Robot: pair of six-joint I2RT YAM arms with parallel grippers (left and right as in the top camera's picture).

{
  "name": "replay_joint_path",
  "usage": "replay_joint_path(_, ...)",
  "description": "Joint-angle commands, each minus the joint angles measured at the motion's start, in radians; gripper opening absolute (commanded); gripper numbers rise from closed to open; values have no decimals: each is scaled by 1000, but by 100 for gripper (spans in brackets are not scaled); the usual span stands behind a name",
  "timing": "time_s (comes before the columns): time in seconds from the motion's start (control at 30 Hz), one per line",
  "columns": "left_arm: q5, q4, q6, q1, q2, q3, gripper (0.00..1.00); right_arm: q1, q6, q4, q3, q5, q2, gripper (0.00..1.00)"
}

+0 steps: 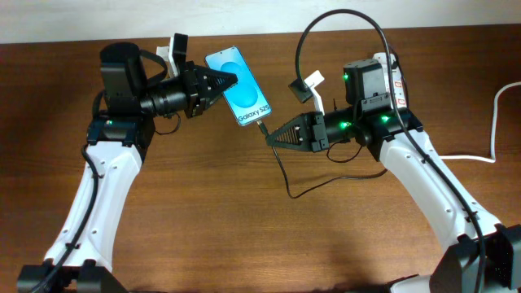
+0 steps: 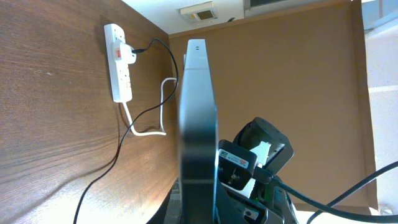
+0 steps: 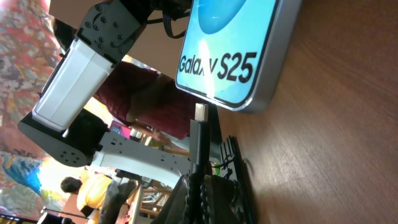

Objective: Plug charger to phone and switch on socket
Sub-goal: 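Align the USB-C plug with the phone's bottom port using right gripper, then push the plug into the phone port, pressing both grippers together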

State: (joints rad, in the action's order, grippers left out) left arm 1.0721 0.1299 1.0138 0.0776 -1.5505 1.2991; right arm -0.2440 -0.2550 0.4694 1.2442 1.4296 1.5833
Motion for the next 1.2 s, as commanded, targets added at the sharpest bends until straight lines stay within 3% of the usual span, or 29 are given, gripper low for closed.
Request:
replay_joint_path(0.0, 5, -10, -9, 10, 9, 10, 0, -5, 10, -7, 8, -2, 0, 4)
replay_joint_path(1.17, 8, -10, -10, 12, 9, 10, 0, -32, 7, -47, 8, -70, 0, 4)
